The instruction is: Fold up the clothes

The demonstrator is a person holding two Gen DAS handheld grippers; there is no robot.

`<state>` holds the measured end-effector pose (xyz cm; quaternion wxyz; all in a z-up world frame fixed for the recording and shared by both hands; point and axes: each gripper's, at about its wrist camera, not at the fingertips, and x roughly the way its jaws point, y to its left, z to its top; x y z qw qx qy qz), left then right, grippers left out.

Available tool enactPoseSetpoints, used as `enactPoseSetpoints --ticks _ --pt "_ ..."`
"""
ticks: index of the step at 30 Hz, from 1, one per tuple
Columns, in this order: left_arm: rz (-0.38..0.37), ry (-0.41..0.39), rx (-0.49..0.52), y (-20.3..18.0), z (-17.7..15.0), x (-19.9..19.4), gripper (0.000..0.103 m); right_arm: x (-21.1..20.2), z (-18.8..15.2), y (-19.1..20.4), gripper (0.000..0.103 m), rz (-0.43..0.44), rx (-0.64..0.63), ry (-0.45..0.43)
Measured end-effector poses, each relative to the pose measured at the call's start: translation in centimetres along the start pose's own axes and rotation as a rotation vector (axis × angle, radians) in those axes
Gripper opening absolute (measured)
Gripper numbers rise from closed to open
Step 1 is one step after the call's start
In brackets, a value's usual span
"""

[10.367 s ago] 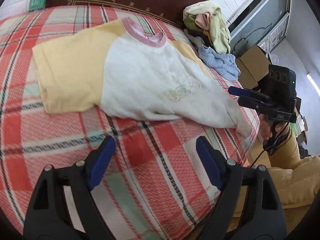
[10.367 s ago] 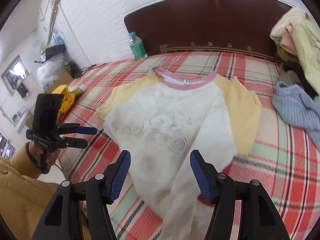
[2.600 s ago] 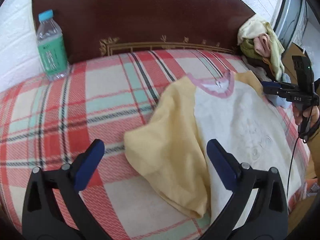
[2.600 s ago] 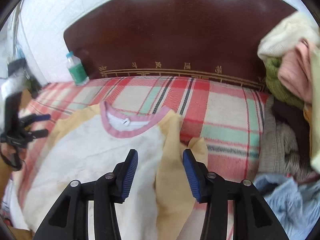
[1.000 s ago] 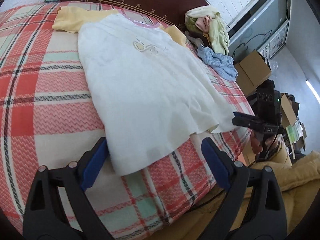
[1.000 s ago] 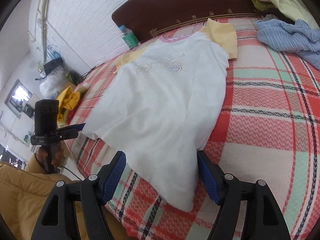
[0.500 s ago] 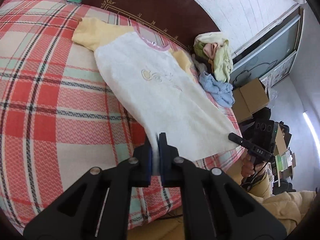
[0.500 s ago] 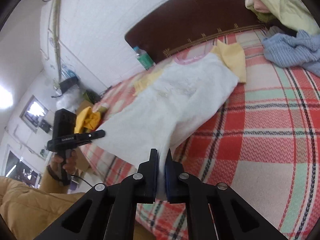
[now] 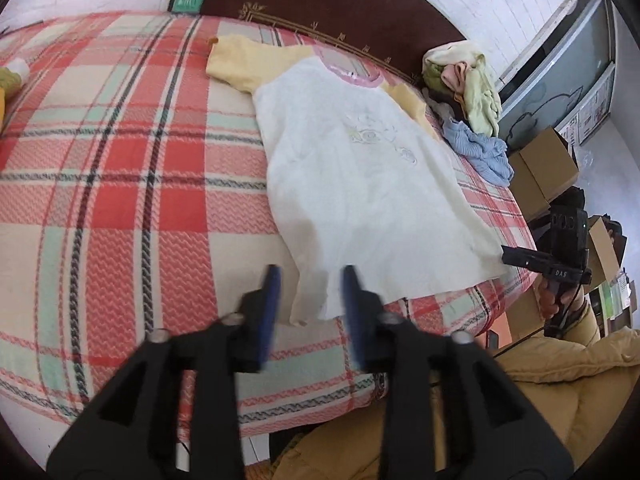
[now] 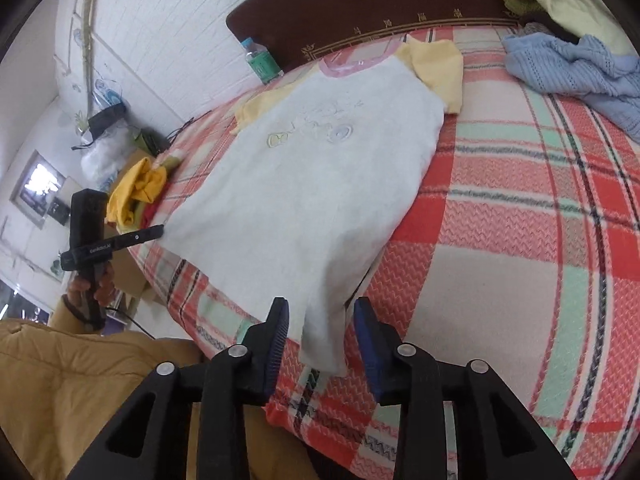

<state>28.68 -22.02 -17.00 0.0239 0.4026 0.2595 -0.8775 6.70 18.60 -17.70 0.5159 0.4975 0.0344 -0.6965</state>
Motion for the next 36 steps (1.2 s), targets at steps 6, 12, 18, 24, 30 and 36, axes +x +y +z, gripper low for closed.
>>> enactPoseSetpoints --ticks 6,12,18,24,30,36 --pt "-0.048 -0.145 0.193 -4.5 1.8 -2.5 0.092 -4.7 3.8 -0.9 0.046 0.049 0.012 -0.186" --pt "-0.141 -0.042 0.345 -12.4 3.9 3.9 0.093 -5.8 6.5 -2.9 0.057 0.088 0.102 -0.293" --pt "-0.269 0.100 0.450 -21.2 4.0 10.8 0.093 -5.4 6.5 -4.6 0.060 0.091 0.147 -0.288" --pt "-0.206 0.217 0.552 -26.0 2.7 16.0 0.092 -4.9 6.5 -6.5 0.062 0.085 0.167 -0.270" --pt "-0.149 0.271 0.502 -24.0 1.8 17.8 0.048 -2.8 8.5 -8.6 0.065 0.084 0.162 -0.239" --pt "-0.205 0.274 0.331 -20.7 2.9 16.8 0.023 1.4 12.2 -11.2 0.065 0.061 0.208 -0.219"
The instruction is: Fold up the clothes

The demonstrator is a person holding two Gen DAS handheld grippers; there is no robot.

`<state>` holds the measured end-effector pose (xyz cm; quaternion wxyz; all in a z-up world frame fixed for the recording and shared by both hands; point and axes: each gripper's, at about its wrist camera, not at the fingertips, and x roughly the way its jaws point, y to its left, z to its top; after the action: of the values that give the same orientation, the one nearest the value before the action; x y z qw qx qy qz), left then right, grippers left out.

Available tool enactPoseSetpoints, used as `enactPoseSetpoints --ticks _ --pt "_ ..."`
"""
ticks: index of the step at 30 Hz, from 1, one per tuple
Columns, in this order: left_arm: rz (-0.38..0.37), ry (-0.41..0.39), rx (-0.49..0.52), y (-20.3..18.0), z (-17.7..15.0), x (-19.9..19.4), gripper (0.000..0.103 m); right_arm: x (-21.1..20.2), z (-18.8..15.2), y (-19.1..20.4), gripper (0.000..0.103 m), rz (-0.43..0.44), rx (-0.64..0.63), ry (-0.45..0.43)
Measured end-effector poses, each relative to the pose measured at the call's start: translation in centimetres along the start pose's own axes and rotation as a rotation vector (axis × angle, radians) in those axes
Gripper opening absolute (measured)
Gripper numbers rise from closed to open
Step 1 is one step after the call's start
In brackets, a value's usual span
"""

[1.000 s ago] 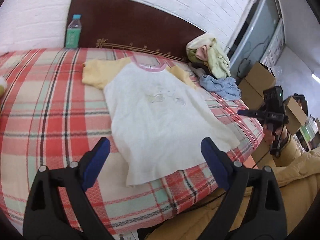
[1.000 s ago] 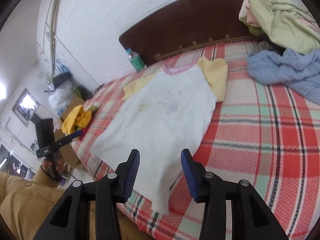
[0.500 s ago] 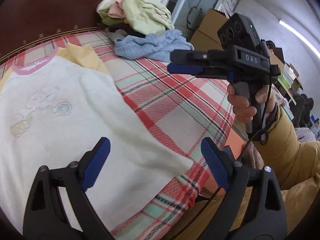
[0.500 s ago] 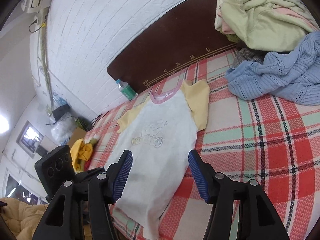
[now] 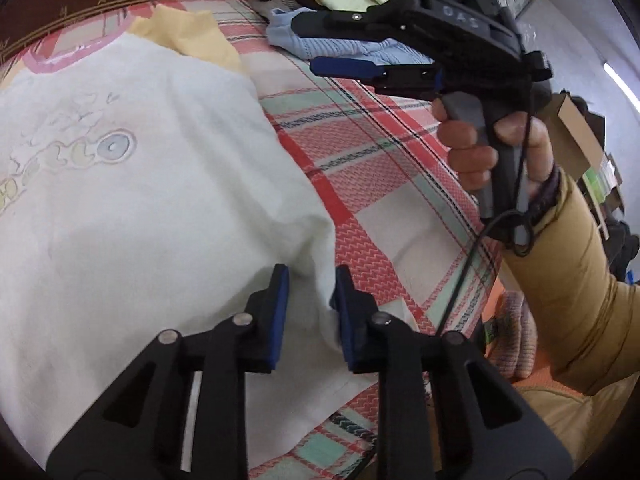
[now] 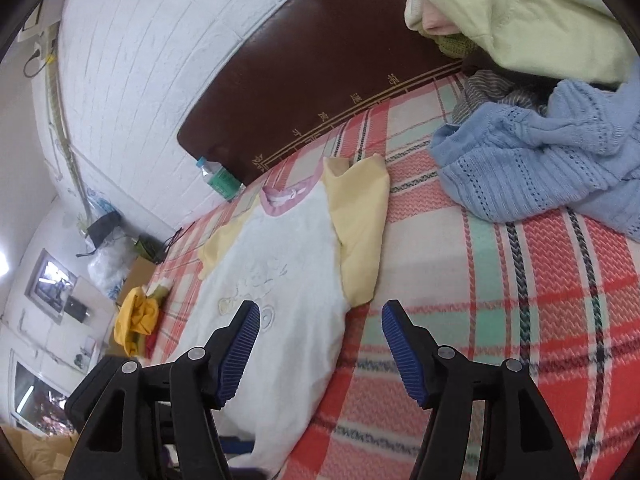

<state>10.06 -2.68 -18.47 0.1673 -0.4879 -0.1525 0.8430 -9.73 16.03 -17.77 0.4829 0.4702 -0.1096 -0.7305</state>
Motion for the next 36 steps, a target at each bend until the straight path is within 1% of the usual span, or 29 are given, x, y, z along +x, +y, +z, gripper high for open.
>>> enactPoseSetpoints --ticks 3,7,9,10,11,12,13,15,17,19,20,24,25,27,28,29,31,32,34,36 --pt "-0.057 -0.020 -0.091 1.9 -0.3 -1.1 0.022 2.5 1.5 -0.8 0.065 -0.021 0.021 0.005" --pt "-0.091 -0.043 -0.148 3.4 -1.0 -2.6 0.022 5.4 2.6 -1.9 0.065 -0.037 0.074 0.007" --pt "-0.103 -0.047 -0.158 3.8 -1.4 -3.0 0.022 6.5 2.6 -2.0 0.063 -0.014 0.083 0.010" --pt "-0.107 -0.047 -0.163 3.9 -1.5 -3.0 0.022 7.0 2.6 -2.0 0.052 -0.007 0.088 0.014" --pt "-0.114 -0.045 -0.166 4.1 -1.6 -2.9 0.022 7.4 2.6 -1.9 0.034 -0.008 0.093 0.024" --pt "-0.122 -0.042 -0.170 4.1 -1.8 -2.8 0.022 7.7 2.7 -2.0 0.026 -0.009 0.100 0.033" --pt "-0.130 -0.040 -0.173 4.2 -1.9 -2.7 0.022 7.9 2.7 -2.1 0.011 -0.012 0.113 0.034" --pt "-0.148 -0.042 -0.169 4.2 -1.9 -2.4 0.022 7.6 2.9 -2.0 0.009 -0.025 0.124 0.013" --pt "-0.170 -0.048 -0.167 4.3 -2.0 -2.2 0.022 6.5 3.4 -1.3 0.007 -0.026 0.109 -0.031" --pt "-0.195 -0.057 -0.170 4.5 -2.0 -2.1 0.022 5.9 4.1 0.5 0.007 -0.042 0.054 -0.048" --pt "-0.206 -0.062 -0.172 4.7 -2.1 -2.2 0.022 5.9 4.4 1.6 0.007 -0.034 0.027 -0.047" --pt "-0.225 -0.082 -0.184 5.6 -2.7 -3.0 0.022 7.4 4.9 5.0 0.007 -0.028 -0.057 -0.002" --pt "-0.228 -0.084 -0.189 5.9 -2.9 -3.2 0.022 7.8 4.9 5.5 0.008 -0.051 -0.074 0.008" --pt "-0.234 -0.087 -0.198 6.3 -3.3 -3.5 0.022 8.1 4.6 5.5 0.012 -0.081 -0.066 0.018" --pt "-0.237 -0.089 -0.201 6.5 -3.5 -3.6 0.022 7.8 4.4 5.2 0.021 -0.089 -0.058 0.005" --pt "-0.238 -0.092 -0.196 6.6 -3.7 -3.8 0.022 7.2 4.1 4.7 0.040 -0.120 -0.055 -0.016" --pt "-0.247 -0.096 -0.187 6.6 -3.8 -3.9 0.022 5.9 3.5 3.7 0.053 -0.181 -0.048 -0.060" --pt "-0.250 -0.096 -0.181 6.4 -3.7 -3.8 0.022 5.4 3.1 3.1 0.053 -0.207 -0.039 -0.077" --pt "-0.259 -0.088 -0.167 5.6 -3.1 -3.3 0.023 4.9 2.4 1.2 0.056 -0.233 0.010 -0.069" --pt "-0.258 -0.079 -0.147 5.0 -2.7 -2.8 0.032 5.0 1.7 -0.4 0.058 -0.241 0.047 -0.046"
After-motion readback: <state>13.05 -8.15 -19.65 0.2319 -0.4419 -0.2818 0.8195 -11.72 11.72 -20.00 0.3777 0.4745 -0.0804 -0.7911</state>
